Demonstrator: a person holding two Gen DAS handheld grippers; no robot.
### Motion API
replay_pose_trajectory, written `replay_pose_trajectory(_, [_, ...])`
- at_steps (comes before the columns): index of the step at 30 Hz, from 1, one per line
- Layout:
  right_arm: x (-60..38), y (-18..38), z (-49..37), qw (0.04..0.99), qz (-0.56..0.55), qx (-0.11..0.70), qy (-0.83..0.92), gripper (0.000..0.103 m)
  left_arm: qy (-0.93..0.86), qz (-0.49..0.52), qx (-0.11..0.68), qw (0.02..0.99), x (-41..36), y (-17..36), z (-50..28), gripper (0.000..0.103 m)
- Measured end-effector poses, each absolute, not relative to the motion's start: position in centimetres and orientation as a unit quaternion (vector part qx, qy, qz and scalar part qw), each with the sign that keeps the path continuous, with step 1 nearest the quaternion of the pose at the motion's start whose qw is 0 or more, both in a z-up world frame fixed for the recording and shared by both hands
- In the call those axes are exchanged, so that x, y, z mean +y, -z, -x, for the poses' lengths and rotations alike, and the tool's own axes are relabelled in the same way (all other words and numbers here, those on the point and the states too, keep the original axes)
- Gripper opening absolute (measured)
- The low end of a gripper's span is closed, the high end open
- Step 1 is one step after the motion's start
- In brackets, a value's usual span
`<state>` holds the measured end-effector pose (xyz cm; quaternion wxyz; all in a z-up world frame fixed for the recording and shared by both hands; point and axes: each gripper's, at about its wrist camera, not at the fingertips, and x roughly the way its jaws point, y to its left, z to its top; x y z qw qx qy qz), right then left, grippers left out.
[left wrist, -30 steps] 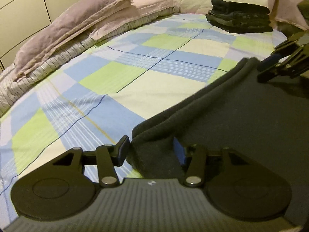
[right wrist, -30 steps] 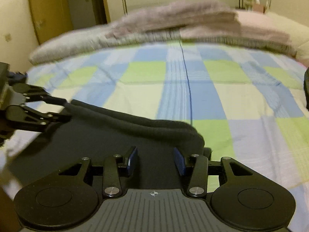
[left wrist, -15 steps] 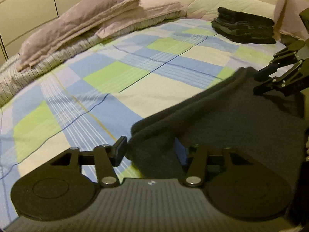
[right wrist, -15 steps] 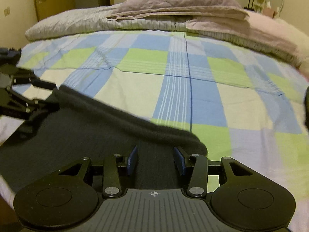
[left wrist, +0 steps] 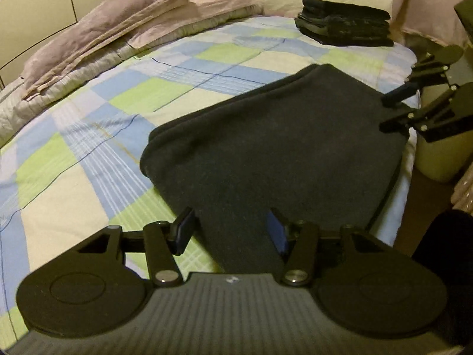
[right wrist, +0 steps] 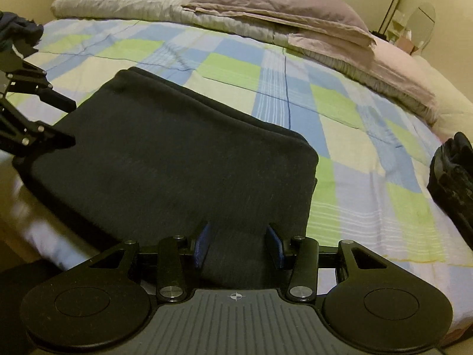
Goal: Fold clothes
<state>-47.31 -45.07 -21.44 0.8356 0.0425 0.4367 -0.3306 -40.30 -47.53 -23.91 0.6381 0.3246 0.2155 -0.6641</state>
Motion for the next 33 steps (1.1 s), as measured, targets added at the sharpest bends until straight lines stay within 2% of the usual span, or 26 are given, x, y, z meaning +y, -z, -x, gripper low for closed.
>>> replay_pose_trajectory(11, [-42.6, 21.5, 49.4, 0.836, -0.022, 0.440, 0.327, 0.048, 0.655, -0.344, 0.195, 0.644, -45.7, 24.1, 42.0, 0.049])
replay_pose_trajectory(14, [-42.0, 20.9, 50.1, 0.840, -0.011, 0.433, 0.326, 0.072, 0.653, -0.349, 0.189, 0.645, -45.7, 24.0, 42.3, 0.049])
replay_pose_trajectory(22, [-38.7, 20.9, 51.0, 0.851, 0.093, 0.423, 0.296, 0.073, 0.652, -0.368, 0.170, 0.640, -45.0, 23.4, 43.1, 0.050])
replay_pose_trajectory(33, [-36.9, 25.8, 48.8, 0.829, 0.200, 0.467, 0.235, 0.073, 0.650, -0.374, 0.173, 0.638, -44.8, 23.2, 43.1, 0.052])
